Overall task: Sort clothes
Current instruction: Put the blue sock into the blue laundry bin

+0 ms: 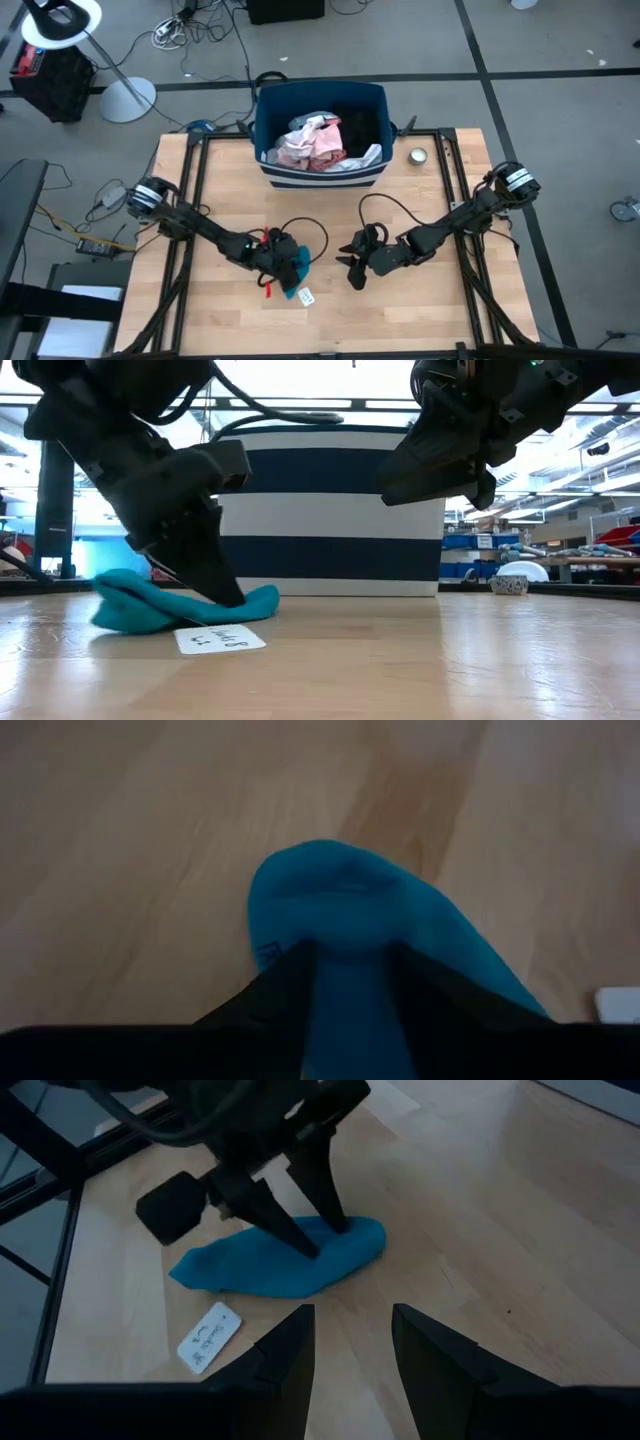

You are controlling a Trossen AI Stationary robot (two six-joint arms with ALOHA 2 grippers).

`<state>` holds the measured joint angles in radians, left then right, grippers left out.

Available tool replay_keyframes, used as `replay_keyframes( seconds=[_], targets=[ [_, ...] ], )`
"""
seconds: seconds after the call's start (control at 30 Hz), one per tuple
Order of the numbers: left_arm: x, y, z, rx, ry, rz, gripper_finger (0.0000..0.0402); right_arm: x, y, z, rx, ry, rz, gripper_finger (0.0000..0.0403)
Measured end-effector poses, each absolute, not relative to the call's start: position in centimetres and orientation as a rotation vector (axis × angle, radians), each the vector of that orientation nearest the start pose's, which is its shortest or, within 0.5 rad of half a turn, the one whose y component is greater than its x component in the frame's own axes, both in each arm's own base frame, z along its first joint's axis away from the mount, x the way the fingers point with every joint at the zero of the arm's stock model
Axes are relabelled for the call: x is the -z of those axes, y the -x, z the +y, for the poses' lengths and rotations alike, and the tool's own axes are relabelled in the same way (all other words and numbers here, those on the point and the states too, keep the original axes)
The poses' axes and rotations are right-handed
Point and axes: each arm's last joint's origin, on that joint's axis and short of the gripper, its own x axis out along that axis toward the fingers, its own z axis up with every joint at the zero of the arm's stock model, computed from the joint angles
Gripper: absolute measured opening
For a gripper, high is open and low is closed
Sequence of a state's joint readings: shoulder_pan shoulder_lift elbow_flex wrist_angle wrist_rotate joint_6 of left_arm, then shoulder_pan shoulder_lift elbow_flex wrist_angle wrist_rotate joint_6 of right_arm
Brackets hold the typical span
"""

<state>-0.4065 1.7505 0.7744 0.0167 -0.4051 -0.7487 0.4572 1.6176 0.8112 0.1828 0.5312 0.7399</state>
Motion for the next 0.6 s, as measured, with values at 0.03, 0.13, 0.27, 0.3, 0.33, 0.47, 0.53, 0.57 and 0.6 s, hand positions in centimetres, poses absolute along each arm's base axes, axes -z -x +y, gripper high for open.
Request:
replay_keyframes(
  seconds=[0.03, 0.13, 0.27, 0.3, 0.33, 0.47, 0.53, 0.57, 0.6],
  targets=[
    [-11.5, -28.9, -11.2, -0.332, 0.330, 0.814, 0.0139, -17.8, -29.4, 12.8, 0.266, -0.425, 0.488, 0.0137],
    [-11.3, -29.0, -11.1, -0.347, 0.323, 0.803, 0.0093, -17.8, -29.4, 12.8, 0.266, -0.426, 0.487, 0.0137],
    [-12.0, -28.9, -11.2, -0.298, 0.275, 0.810, 0.0014, -17.8, -29.4, 12.8, 0.267, -0.425, 0.488, 0.0137],
    [-12.4, -28.9, -11.2, -0.291, 0.271, 0.810, 0.0013, -17.8, -29.4, 12.8, 0.267, -0.425, 0.488, 0.0137],
    [-13.0, -29.0, -11.1, -0.287, 0.270, 0.803, 0.0011, -17.8, -29.4, 12.8, 0.267, -0.425, 0.488, 0.0137],
    [-16.2, -29.6, -10.9, -0.255, 0.230, 0.760, 0.0004, -17.8, -29.4, 12.8, 0.267, -0.424, 0.489, 0.0137],
    [-18.1, -29.8, -10.6, -0.244, 0.201, 0.742, 0.0003, -17.7, -29.4, 12.8, 0.268, -0.422, 0.491, 0.0137],
    [-19.4, -30.0, -10.5, -0.234, 0.188, 0.724, 0.0003, -17.7, -29.4, 12.8, 0.268, -0.423, 0.491, 0.0137],
    [-20.7, -30.1, -10.3, -0.225, 0.169, 0.710, 0.0002, -17.7, -29.4, 12.8, 0.268, -0.422, 0.491, 0.0137]
  ],
)
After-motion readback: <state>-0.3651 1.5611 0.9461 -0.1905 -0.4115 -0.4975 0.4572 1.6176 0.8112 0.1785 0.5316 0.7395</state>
